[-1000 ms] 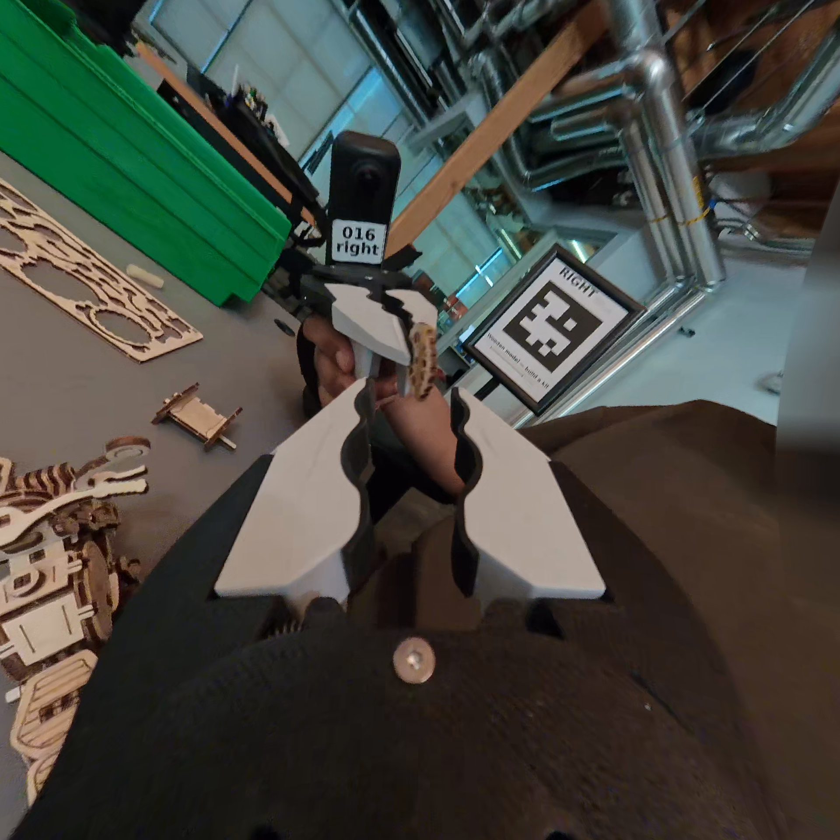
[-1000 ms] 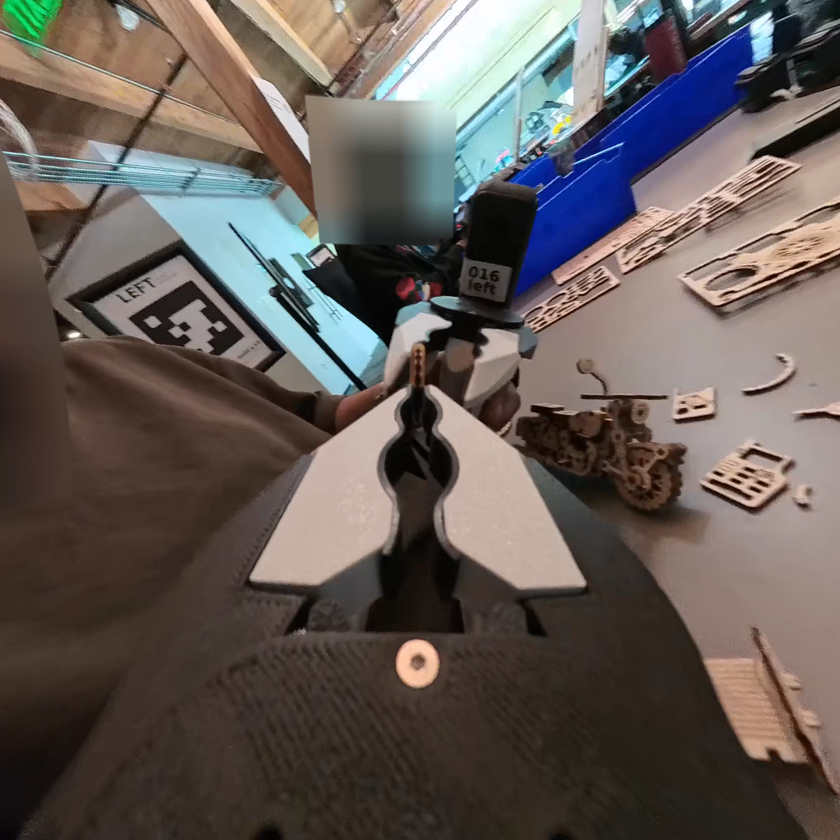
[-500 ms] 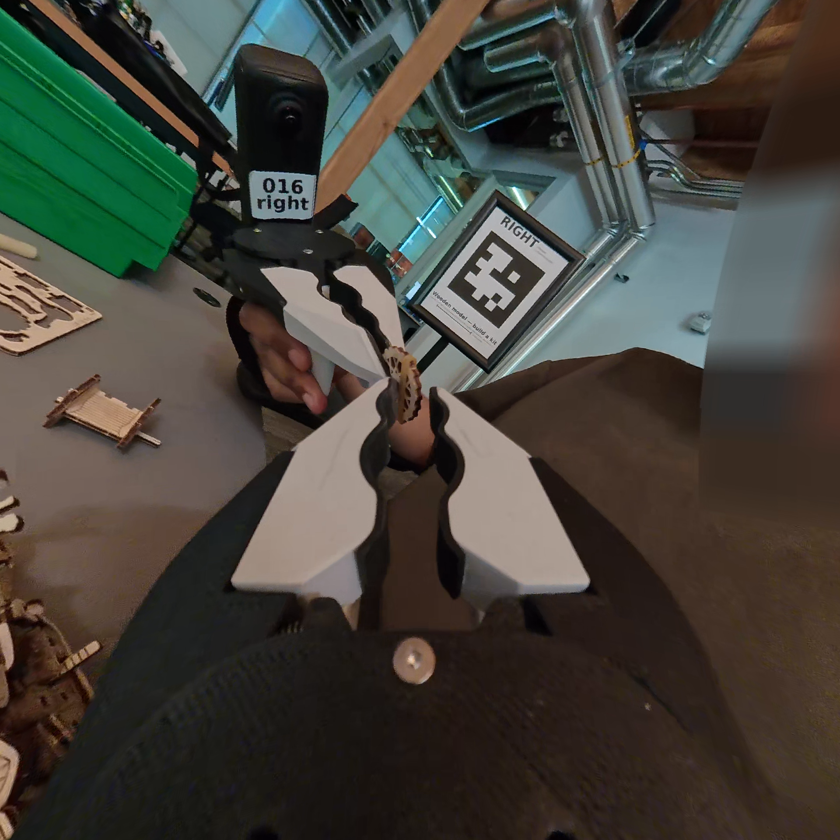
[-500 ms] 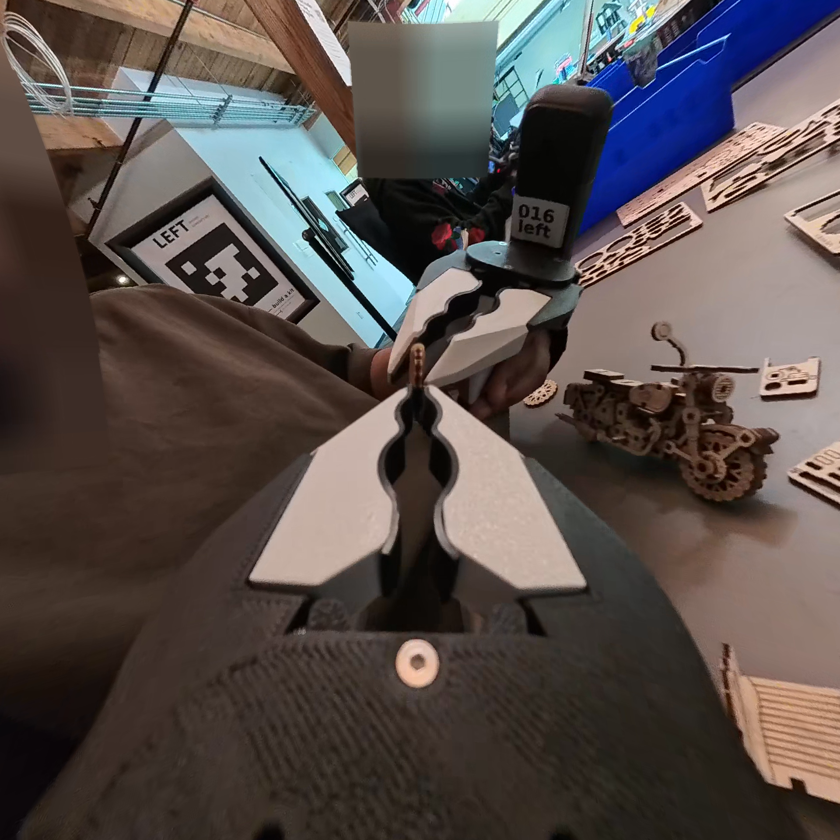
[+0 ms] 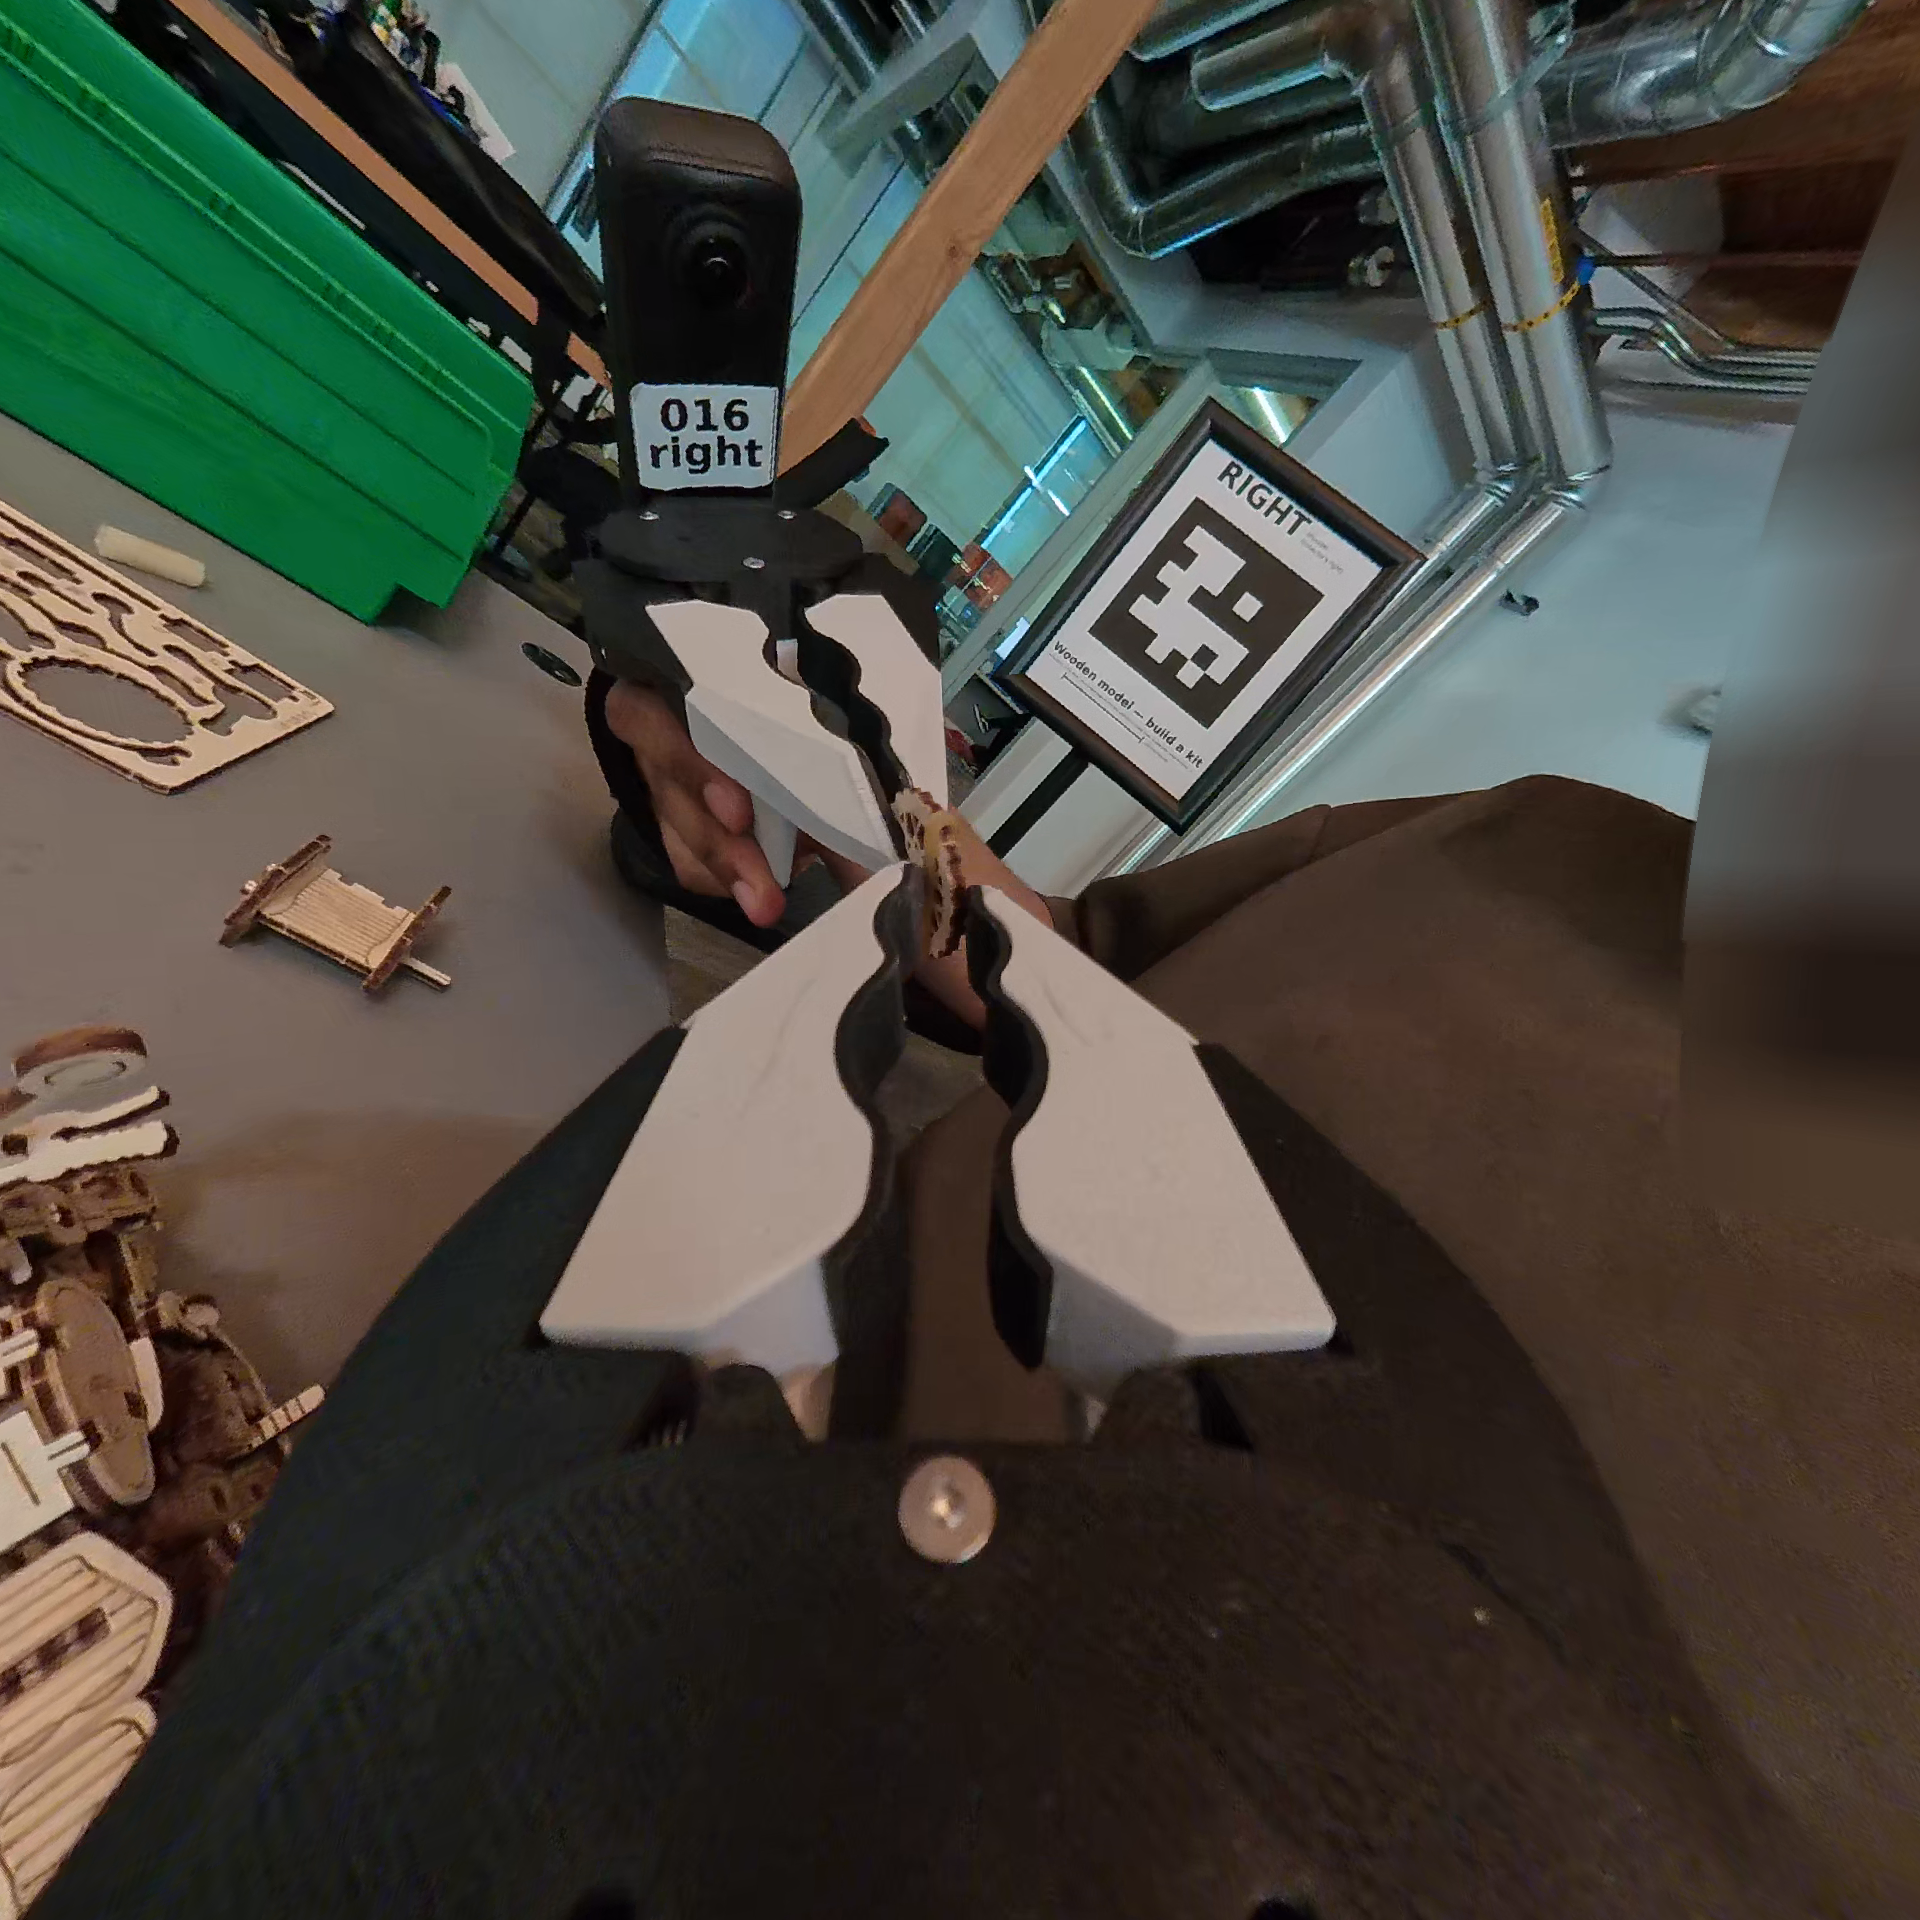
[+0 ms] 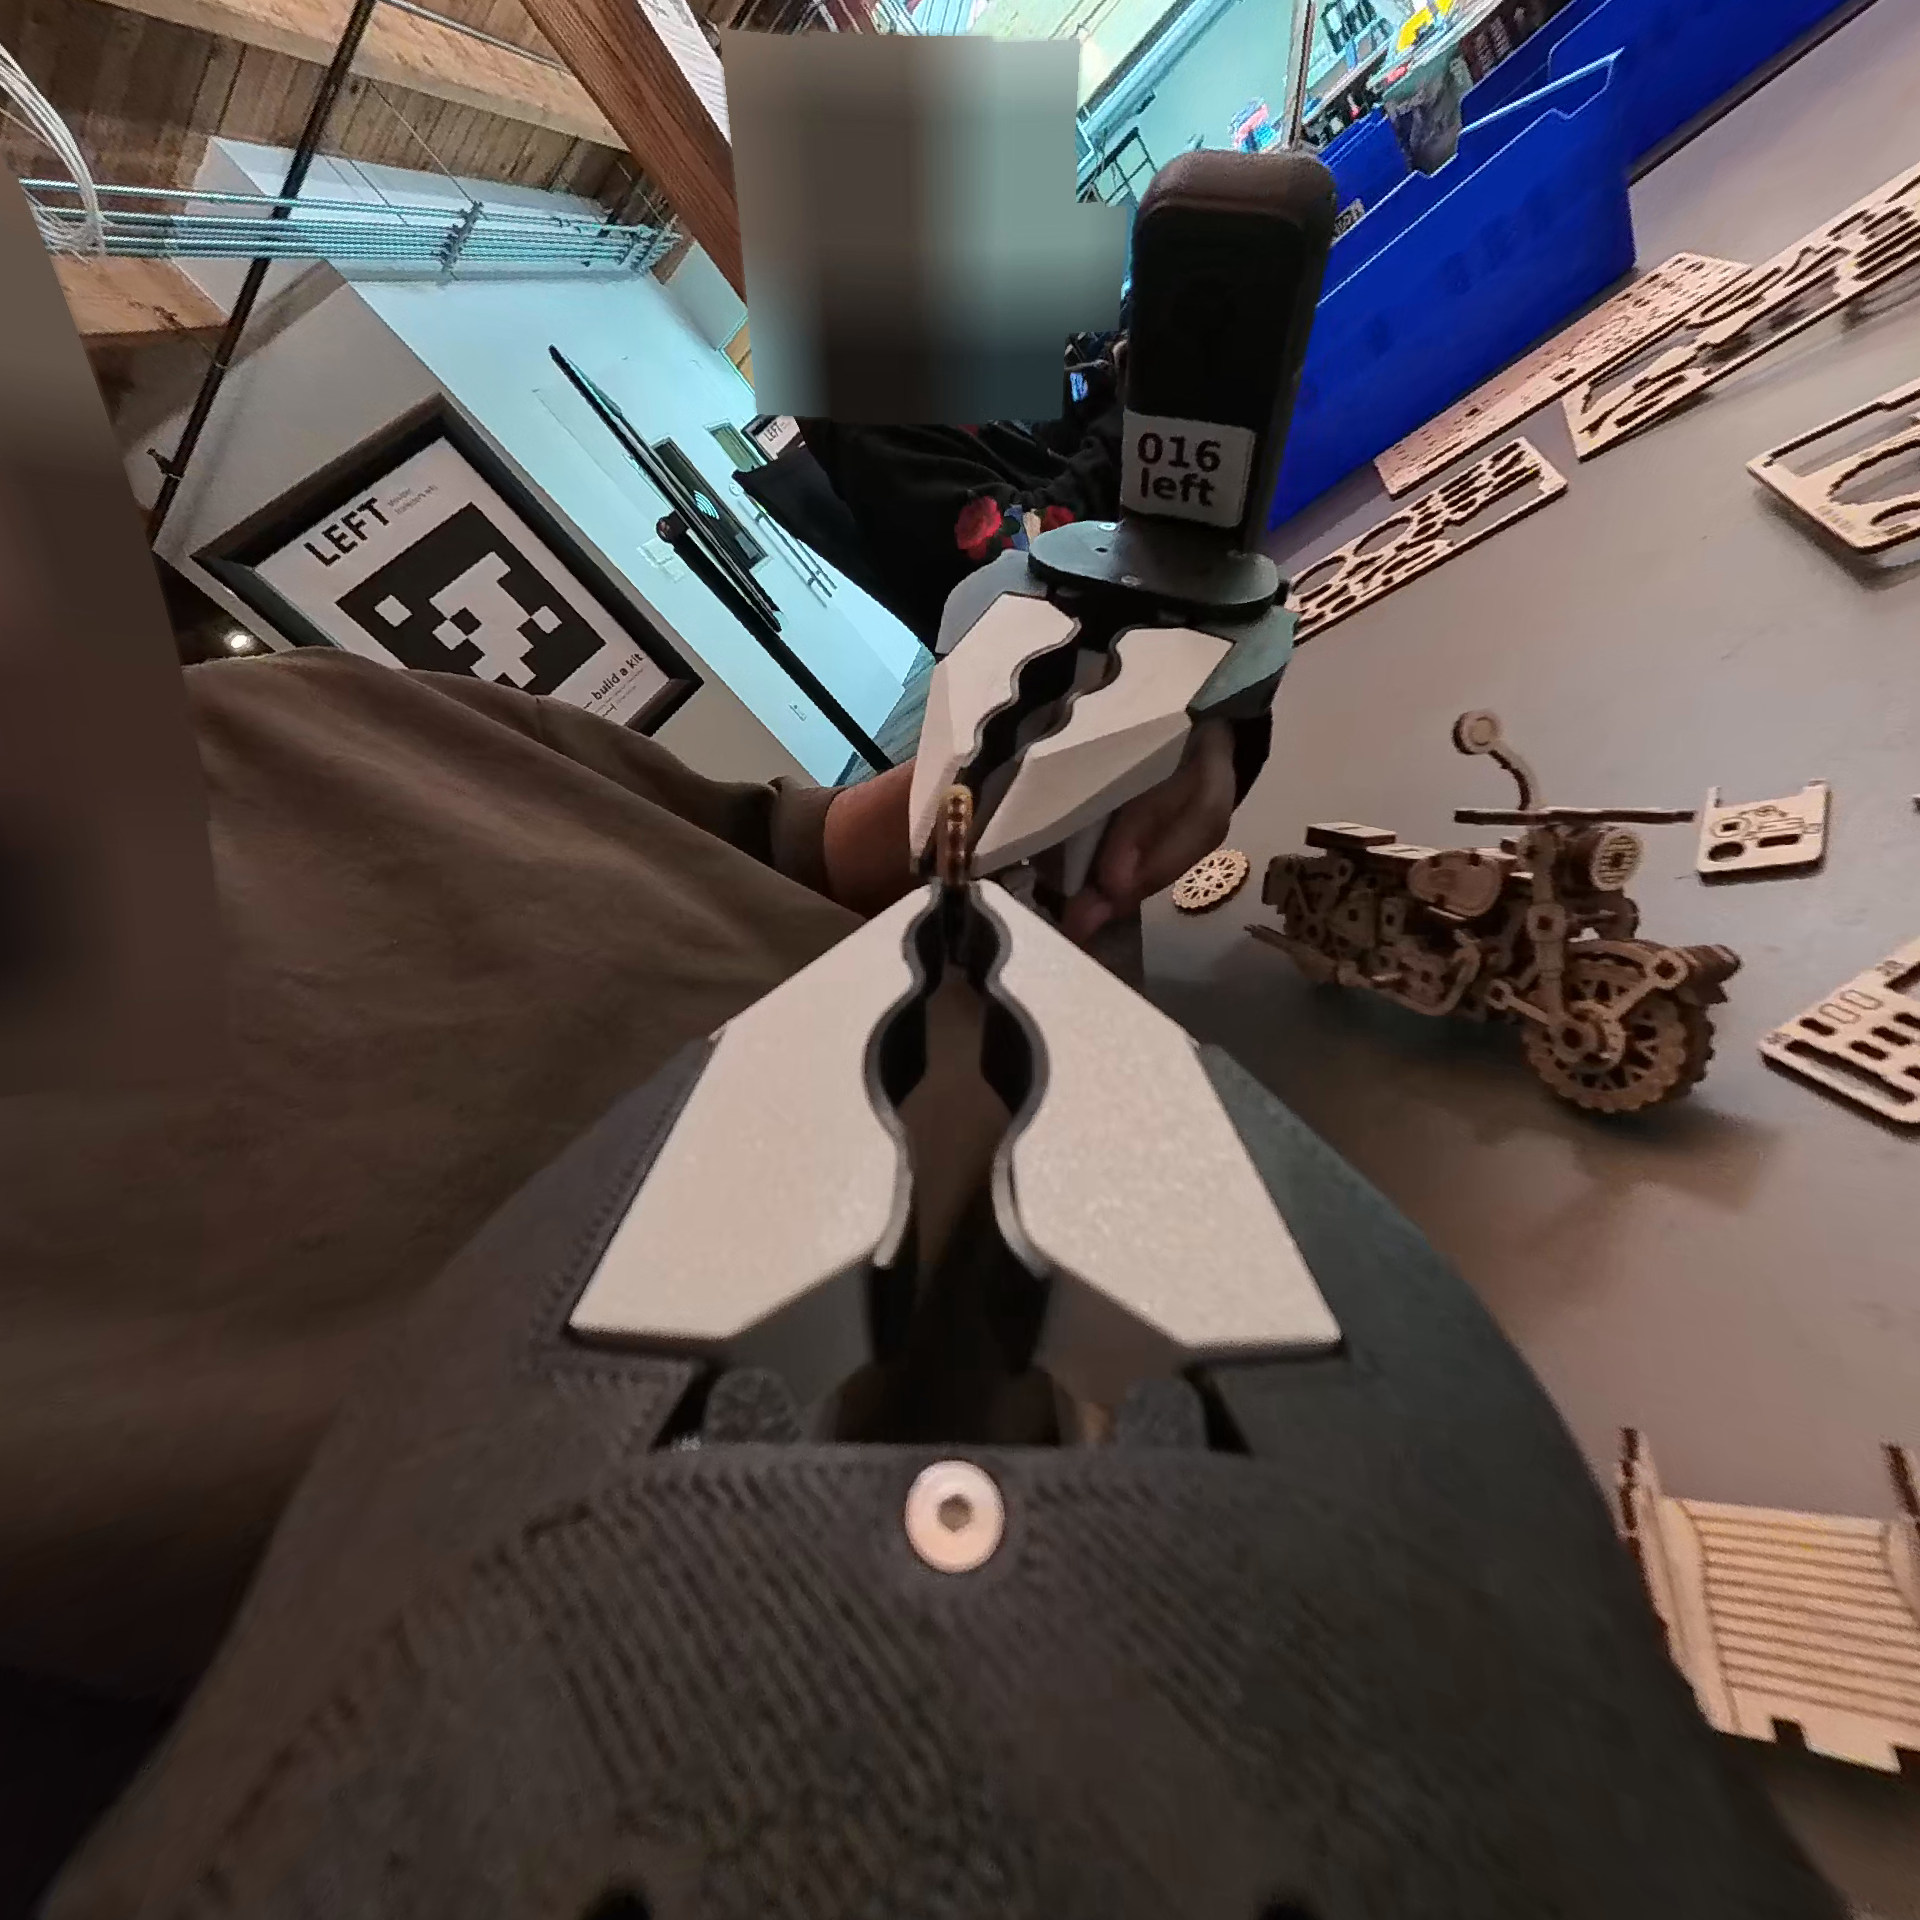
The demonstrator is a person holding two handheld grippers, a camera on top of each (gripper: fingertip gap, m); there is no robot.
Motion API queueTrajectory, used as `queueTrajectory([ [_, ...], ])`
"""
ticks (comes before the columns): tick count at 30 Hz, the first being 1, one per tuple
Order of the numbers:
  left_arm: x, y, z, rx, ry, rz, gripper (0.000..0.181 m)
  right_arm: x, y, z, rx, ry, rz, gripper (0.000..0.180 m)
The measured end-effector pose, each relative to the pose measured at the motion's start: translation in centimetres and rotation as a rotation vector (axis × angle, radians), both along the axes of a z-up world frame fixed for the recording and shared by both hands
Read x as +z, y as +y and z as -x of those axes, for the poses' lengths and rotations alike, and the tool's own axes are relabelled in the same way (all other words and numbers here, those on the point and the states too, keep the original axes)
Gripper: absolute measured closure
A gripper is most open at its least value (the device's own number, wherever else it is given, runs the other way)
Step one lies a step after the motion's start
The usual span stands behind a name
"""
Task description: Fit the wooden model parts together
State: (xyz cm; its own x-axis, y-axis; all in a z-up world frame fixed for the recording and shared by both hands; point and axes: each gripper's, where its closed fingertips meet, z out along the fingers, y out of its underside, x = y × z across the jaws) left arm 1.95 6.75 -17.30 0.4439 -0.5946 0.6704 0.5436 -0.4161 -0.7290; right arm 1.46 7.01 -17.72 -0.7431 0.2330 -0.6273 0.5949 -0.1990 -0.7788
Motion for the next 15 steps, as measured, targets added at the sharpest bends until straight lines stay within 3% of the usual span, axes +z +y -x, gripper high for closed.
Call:
queueTrajectory([
  [10,0.5,0.1,-0.2,0.029,0.026,-0.027,0.176,1.0,0.2,-0.2,0.0,0.014,0.037,0.176],
  [13,0.1,1.4,2.3,0.209,0.039,-0.01,0.179,1.2,1.7,1.9,-0.175,0.083,0.015,0.174],
  [15,0.2,2.0,4.7,0.365,0.004,-0.01,0.179,0.8,4.2,4.6,-0.436,0.133,-0.093,0.151],
])
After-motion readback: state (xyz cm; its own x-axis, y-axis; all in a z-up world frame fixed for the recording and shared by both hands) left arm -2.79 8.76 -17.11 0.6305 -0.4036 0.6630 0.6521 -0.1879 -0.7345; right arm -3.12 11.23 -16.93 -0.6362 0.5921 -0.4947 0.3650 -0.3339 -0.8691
